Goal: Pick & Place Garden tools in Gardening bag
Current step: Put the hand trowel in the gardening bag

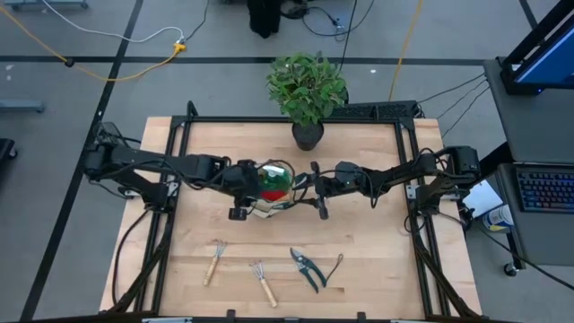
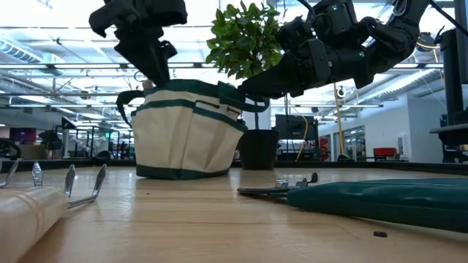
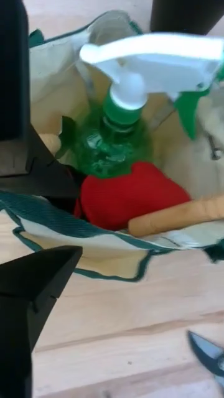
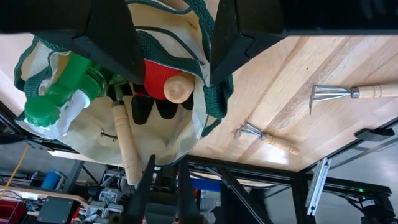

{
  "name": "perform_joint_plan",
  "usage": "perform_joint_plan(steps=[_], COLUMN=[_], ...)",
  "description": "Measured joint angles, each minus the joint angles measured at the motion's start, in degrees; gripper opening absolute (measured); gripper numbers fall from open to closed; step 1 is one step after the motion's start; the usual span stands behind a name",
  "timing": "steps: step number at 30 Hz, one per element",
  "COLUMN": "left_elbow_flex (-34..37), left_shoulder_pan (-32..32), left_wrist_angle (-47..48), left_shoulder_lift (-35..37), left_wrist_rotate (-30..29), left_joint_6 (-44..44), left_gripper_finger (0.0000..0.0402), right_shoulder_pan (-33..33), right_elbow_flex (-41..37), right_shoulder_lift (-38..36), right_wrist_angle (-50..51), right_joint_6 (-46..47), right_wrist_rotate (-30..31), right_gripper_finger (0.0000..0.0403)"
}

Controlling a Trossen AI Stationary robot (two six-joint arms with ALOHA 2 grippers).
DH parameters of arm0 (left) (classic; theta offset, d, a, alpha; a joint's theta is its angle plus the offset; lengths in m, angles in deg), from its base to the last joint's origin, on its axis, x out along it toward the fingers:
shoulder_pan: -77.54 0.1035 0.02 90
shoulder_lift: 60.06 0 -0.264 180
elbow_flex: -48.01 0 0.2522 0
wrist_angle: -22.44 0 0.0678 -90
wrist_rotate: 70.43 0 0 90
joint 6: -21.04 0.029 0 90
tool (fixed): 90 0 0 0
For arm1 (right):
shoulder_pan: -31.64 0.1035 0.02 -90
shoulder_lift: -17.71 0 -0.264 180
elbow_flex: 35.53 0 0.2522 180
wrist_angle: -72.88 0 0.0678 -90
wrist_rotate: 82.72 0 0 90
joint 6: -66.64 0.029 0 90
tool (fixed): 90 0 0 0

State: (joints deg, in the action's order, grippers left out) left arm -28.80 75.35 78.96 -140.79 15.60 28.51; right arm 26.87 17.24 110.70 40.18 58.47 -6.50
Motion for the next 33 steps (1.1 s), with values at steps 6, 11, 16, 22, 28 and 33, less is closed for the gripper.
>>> perform_joint_plan(steps=[6,11,16,22,28,33], left_elbow_flex=[0.0,0.0,0.0,-0.1,0.0,0.0], left_shoulder_pan=[-1.0,-2.6,-4.6,-7.9,-10.8,-11.4], left_wrist_angle=[1.6,4.1,5.4,10.4,15.6,13.7], left_shoulder_lift=[-0.1,0.2,0.2,1.1,2.1,2.1], left_wrist_rotate=[0.0,-0.5,-0.8,-3.5,-11.3,-12.2], left_joint_6=[2.0,2.9,4.5,6.1,7.4,10.1], left_gripper_finger=[0.0056,0.0012,0.0005,0.0004,0.0004,0.0004], right_shoulder_pan=[0.0,0.0,0.0,0.0,0.0,0.0], right_elbow_flex=[0.0,0.0,0.0,0.0,-0.1,0.0], right_shoulder_lift=[0.0,0.0,0.0,0.0,0.1,0.1], right_wrist_angle=[0.0,0.0,0.2,3.1,0.1,-11.8], right_joint_6=[0.1,0.0,0.0,0.0,-0.1,-0.4], right_wrist_rotate=[0.1,0.1,0.0,0.0,0.1,0.0], right_gripper_finger=[0.0166,0.0127,0.0073,0.0009,0.0009,0.0001])
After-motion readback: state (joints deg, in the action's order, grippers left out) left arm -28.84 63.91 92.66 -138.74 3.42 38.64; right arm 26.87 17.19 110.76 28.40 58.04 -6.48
